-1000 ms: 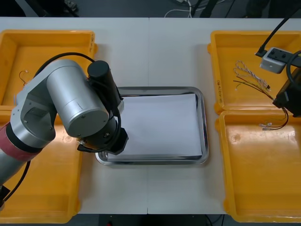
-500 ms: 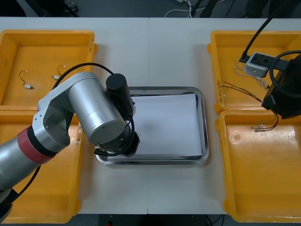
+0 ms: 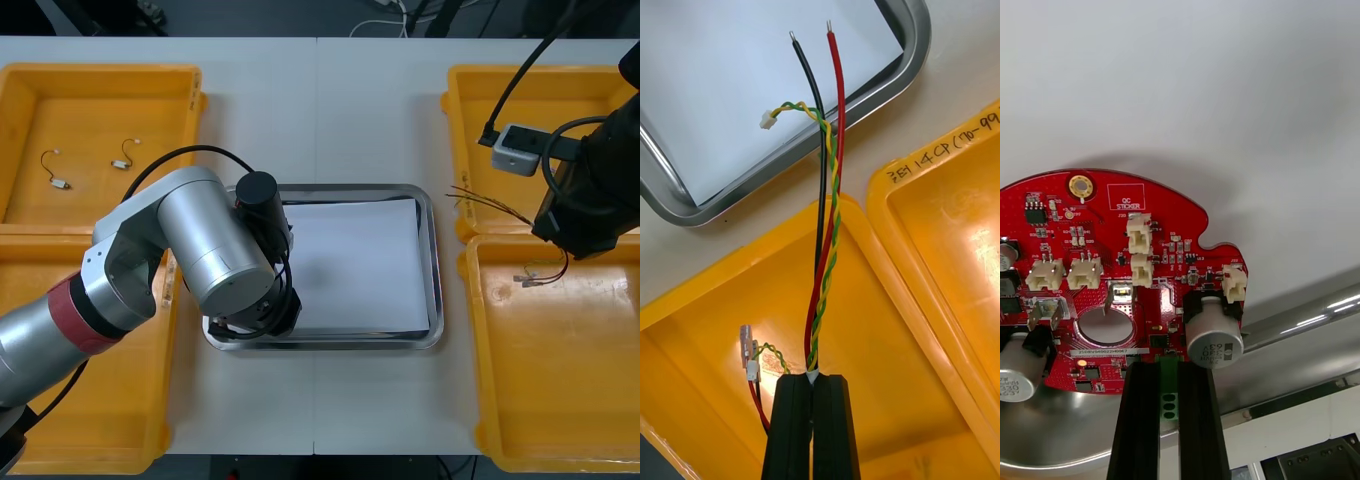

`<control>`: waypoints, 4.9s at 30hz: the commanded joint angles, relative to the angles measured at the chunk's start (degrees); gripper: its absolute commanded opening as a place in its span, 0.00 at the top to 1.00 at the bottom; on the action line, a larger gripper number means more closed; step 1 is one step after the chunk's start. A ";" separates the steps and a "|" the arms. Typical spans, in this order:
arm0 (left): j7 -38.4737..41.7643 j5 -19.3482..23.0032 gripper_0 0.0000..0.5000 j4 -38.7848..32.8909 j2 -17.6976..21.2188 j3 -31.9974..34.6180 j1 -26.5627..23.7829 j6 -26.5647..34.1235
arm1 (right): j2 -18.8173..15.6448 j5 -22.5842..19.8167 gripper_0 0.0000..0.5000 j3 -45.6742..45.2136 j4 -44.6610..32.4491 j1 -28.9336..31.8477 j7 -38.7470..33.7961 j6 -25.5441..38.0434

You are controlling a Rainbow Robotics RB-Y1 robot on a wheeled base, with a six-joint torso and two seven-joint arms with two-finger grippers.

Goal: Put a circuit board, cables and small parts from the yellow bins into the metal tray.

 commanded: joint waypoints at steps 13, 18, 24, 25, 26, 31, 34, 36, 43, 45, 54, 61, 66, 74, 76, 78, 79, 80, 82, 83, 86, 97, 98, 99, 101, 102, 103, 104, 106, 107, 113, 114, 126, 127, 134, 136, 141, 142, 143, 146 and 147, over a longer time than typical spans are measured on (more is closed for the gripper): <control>2.21 -0.56 0.99 1.52 -1.60 -1.05 -2.43 -1.87 | 2.90 5.32 1.00 3.56 -1.29 -3.63 0.68 0.24; 2.38 -0.56 0.30 1.43 -1.60 -1.05 -2.43 -2.04 | 4.13 5.93 1.00 3.64 -1.29 -3.63 0.68 0.24; 3.26 -0.65 0.00 1.43 -1.60 -1.05 -2.43 -2.66 | 5.01 6.81 1.00 4.43 -1.29 -3.63 0.86 0.24; 3.35 -0.65 0.00 1.43 -1.60 -1.05 -2.43 -2.66 | 5.10 6.72 1.00 4.52 -1.29 -3.63 0.86 0.24; 3.52 -0.56 0.00 1.43 -1.60 -0.96 -2.43 -2.75 | 5.10 6.64 1.00 4.52 -1.29 -3.63 0.95 0.24; 3.96 -0.56 0.00 0.73 -1.60 -0.70 -2.34 -2.66 | 5.27 6.46 1.00 4.52 -1.29 -3.63 0.86 0.24; 4.31 -0.56 0.00 -0.15 -1.51 0.00 -2.43 -1.43 | 5.36 6.55 1.00 4.52 -1.29 -3.63 0.86 0.24; 4.31 -0.30 0.00 -1.29 -1.60 1.06 -2.34 0.51 | 5.45 6.55 1.00 4.52 -1.29 -3.63 0.86 0.24; 4.31 0.85 0.00 -5.60 -1.16 4.92 -2.25 7.01 | 8.26 6.64 1.00 4.61 -0.24 -3.36 0.95 0.24; 4.23 1.37 0.00 -7.44 -0.55 6.77 -1.99 9.29 | 9.84 6.46 1.00 4.61 0.99 -3.36 1.04 0.24; 3.35 4.01 0.00 -13.33 1.83 16.09 0.30 11.10 | 15.03 11.65 1.00 9.36 1.78 -5.65 1.12 0.24; 2.29 5.77 0.00 -15.44 4.38 22.77 1.70 11.10 | 17.75 16.04 1.00 14.98 1.87 -6.97 2.09 -0.25; 0.89 8.40 0.00 -15.53 6.92 28.22 3.37 11.10 | 18.46 18.24 1.00 18.32 1.87 -6.97 3.76 -1.30; -3.07 9.20 0.00 -15.44 11.06 34.37 5.66 11.10 | 19.16 20.00 1.00 22.01 3.80 -6.88 15.19 -4.29; -4.91 9.20 0.00 -15.18 11.85 36.04 6.36 11.10 | 19.86 19.73 1.00 22.28 5.30 -6.97 17.30 -4.64; -7.02 9.20 0.00 -14.83 12.55 38.32 7.24 11.10 | 21.36 19.91 1.00 22.36 7.58 -6.88 20.55 -4.99; -7.64 9.20 0.00 -14.74 12.72 38.94 7.42 11.10 | 21.80 20.00 1.00 22.36 8.20 -6.88 21.34 -5.08; -8.69 9.20 0.00 -14.39 12.90 40.08 7.94 11.10 | 22.50 20.44 1.00 22.45 9.25 -6.88 22.75 -5.34; -10.71 9.20 0.00 -13.69 13.16 42.10 8.82 11.10 | 23.73 21.58 1.00 22.80 10.66 -6.97 24.77 -5.70; -11.42 9.20 0.00 -13.42 13.25 42.63 9.00 11.10 | 23.99 22.02 1.00 22.98 11.01 -6.97 25.29 -5.96; -14.76 8.93 0.00 -11.58 13.43 45.53 9.44 11.10 | 24.96 24.48 1.00 24.83 11.71 -6.88 27.14 -7.10; -26.89 4.01 0.00 -4.10 13.60 51.33 9.09 11.10 | 25.14 31.42 1.00 34.23 11.80 -6.44 26.70 -11.50; -28.03 3.66 0.00 -3.23 13.69 51.86 8.91 11.10 | 25.14 31.69 1.00 34.23 11.80 -6.09 26.61 -11.58; -28.73 3.39 0.00 -2.70 13.78 52.21 8.74 11.10 | 25.14 31.77 1.00 34.23 11.80 -5.74 26.61 -11.67; -30.23 2.43 0.00 -1.12 14.04 52.74 8.38 11.10 | 24.96 32.04 1.00 34.23 11.80 -5.12 26.79 -12.02; -31.11 1.64 0.00 -0.24 14.22 53.00 8.03 11.10 | 24.96 32.12 1.00 34.23 11.80 -4.77 26.79 -12.20; -31.81 1.02 0.00 0.47 14.31 53.18 7.68 11.10 | 24.96 32.30 1.00 34.23 11.89 -4.59 26.88 -12.20; -32.60 0.05 0.00 1.52 14.48 53.26 7.24 11.10 | 24.96 32.48 1.00 34.23 11.80 -4.42 26.88 -12.20; -33.92 -1.35 0.00 3.10 14.66 53.53 6.36 11.10 | 24.96 32.48 1.00 34.23 11.80 -4.42 26.88 -12.20; -34.88 -2.41 0.00 4.60 14.75 53.79 5.66 11.10 | 24.96 32.65 1.00 34.23 11.80 -4.42 26.88 -12.20; -39.63 -6.36 0.00 12.95 14.75 54.85 1.27 11.10 | 25.14 33.27 1.00 34.23 12.77 -4.33 26.88 -13.34; -40.51 -6.36 0.00 14.97 14.75 55.02 0.47 11.10 | 25.49 33.00 1.00 34.32 13.38 -4.24 26.96 -13.61; -48.16 -7.94 0.00 31.31 14.66 54.50 -8.49 8.94 | 27.42 34.32 1.00 34.32 15.32 -2.84 26.70 -13.87; -48.33 -8.29 0.00 32.11 14.66 54.14 -8.84 7.54 | 27.42 34.41 1.00 34.23 15.32 -2.84 26.61 -13.87; -49.04 -7.86 0.00 37.38 14.48 51.16 -10.86 -0.02 | 27.69 34.94 0.29 34.23 15.32 -2.92 26.70 -13.96; -49.12 -8.03 0.00 38.43 14.13 50.72 -11.22 -1.69 | 27.77 35.20 0.06 34.23 15.32 -2.84 26.61 -13.96; -49.21 -8.56 0.00 39.58 13.34 50.54 -11.30 -5.03 | 27.77 35.64 0.00 34.23 15.32 -2.92 26.61 -13.96; -49.21 -8.56 0.00 39.93 13.16 50.54 -11.30 -5.82 | 27.77 35.73 0.00 34.23 15.32 -2.92 26.61 -13.87; -49.21 -8.47 0.00 40.37 13.08 50.54 -11.22 -6.53 | 27.77 35.73 0.00 34.23 15.23 -2.92 26.52 -13.87; -49.21 -8.21 0.00 41.77 12.72 50.54 -11.22 -9.25 | 27.77 36.08 0.00 33.61 14.88 -2.92 26.52 -13.25; -49.30 -8.29 0.00 42.48 12.64 50.54 -11.22 -10.13 | 27.77 36.08 0.00 33.17 14.70 -2.92 26.52 -12.90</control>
